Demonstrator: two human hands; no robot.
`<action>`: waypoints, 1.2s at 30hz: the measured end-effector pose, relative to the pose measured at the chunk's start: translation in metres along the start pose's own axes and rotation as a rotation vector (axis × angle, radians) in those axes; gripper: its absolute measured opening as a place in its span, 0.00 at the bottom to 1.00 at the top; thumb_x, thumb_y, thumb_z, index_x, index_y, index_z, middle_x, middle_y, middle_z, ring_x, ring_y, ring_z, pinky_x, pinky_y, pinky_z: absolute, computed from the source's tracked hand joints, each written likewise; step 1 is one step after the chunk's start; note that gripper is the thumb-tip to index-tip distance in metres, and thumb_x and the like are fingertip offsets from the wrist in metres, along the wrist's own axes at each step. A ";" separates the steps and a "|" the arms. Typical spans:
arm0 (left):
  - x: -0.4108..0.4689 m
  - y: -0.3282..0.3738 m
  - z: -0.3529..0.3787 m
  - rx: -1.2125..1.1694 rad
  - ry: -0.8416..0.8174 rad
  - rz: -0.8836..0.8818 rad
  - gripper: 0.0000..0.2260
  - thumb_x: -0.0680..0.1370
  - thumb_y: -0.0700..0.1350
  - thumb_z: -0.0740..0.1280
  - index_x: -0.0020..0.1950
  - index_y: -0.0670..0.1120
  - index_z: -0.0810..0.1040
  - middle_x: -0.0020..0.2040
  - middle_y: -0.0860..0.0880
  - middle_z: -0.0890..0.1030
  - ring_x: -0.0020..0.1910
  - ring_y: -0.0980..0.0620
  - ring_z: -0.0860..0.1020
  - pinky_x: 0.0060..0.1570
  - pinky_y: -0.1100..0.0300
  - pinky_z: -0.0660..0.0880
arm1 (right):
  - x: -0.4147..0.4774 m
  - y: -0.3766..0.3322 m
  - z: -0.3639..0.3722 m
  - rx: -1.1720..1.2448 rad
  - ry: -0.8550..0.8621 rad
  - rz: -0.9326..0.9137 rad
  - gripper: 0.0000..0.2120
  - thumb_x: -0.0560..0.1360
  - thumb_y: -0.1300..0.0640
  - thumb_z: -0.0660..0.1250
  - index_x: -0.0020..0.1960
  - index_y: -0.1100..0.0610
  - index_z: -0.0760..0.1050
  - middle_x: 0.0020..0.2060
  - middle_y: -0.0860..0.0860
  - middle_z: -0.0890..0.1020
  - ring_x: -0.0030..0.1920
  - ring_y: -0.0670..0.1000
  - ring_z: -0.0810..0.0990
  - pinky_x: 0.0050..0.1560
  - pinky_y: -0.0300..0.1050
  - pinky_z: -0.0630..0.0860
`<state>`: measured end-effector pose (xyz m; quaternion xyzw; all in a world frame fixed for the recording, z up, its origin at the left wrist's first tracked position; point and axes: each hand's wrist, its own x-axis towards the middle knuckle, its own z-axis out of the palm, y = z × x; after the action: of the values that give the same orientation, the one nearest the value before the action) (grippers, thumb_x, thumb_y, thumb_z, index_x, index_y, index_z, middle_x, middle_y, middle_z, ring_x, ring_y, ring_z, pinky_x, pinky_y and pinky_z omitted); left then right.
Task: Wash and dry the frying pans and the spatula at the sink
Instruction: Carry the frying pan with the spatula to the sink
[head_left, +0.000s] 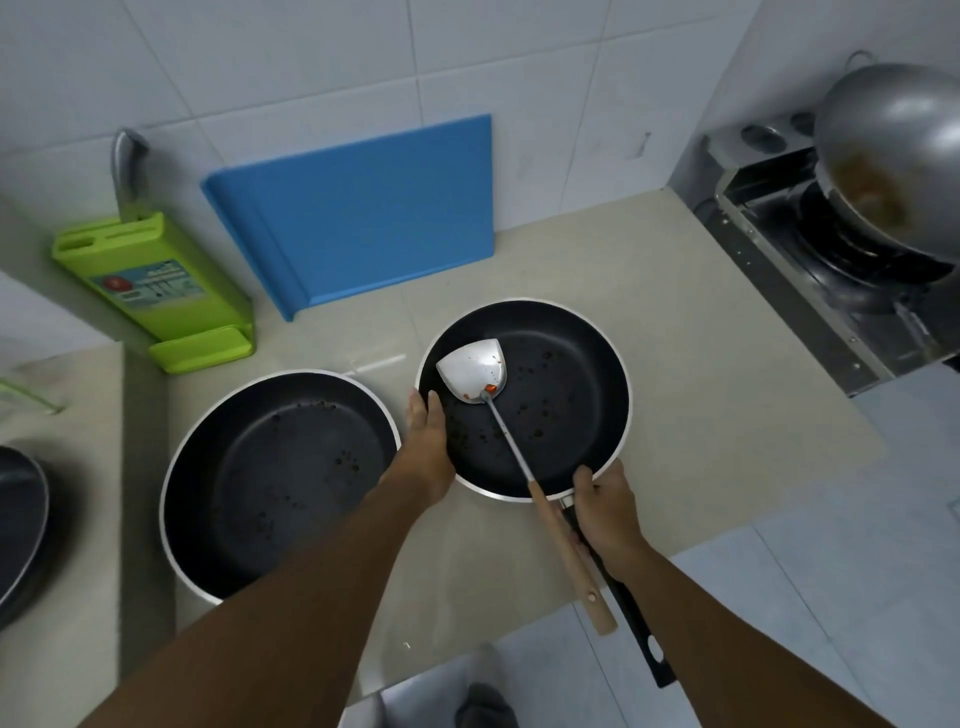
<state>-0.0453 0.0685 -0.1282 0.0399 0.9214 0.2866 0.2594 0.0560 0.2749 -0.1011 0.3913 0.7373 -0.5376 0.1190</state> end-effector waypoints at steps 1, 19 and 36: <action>-0.005 0.000 -0.003 -0.009 0.012 0.003 0.37 0.83 0.37 0.60 0.84 0.42 0.38 0.83 0.42 0.33 0.84 0.43 0.41 0.81 0.51 0.50 | -0.003 -0.004 -0.002 -0.003 -0.009 -0.011 0.08 0.83 0.53 0.56 0.57 0.57 0.68 0.40 0.63 0.80 0.29 0.56 0.78 0.25 0.47 0.76; -0.221 -0.091 -0.162 0.057 0.259 0.054 0.32 0.84 0.37 0.56 0.84 0.39 0.44 0.84 0.39 0.41 0.84 0.43 0.44 0.81 0.51 0.50 | -0.205 -0.068 0.073 -0.143 -0.094 -0.265 0.14 0.79 0.51 0.59 0.60 0.54 0.75 0.52 0.54 0.83 0.51 0.55 0.82 0.57 0.54 0.80; -0.454 -0.405 -0.289 0.005 0.464 -0.132 0.28 0.86 0.39 0.52 0.84 0.38 0.45 0.84 0.40 0.40 0.83 0.42 0.38 0.81 0.50 0.47 | -0.460 -0.055 0.386 -0.140 -0.288 -0.314 0.16 0.79 0.47 0.60 0.60 0.55 0.76 0.52 0.52 0.83 0.52 0.57 0.82 0.57 0.53 0.79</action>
<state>0.2313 -0.5160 0.0591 -0.0867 0.9577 0.2680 0.0589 0.2285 -0.2800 0.0601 0.1817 0.8002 -0.5473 0.1648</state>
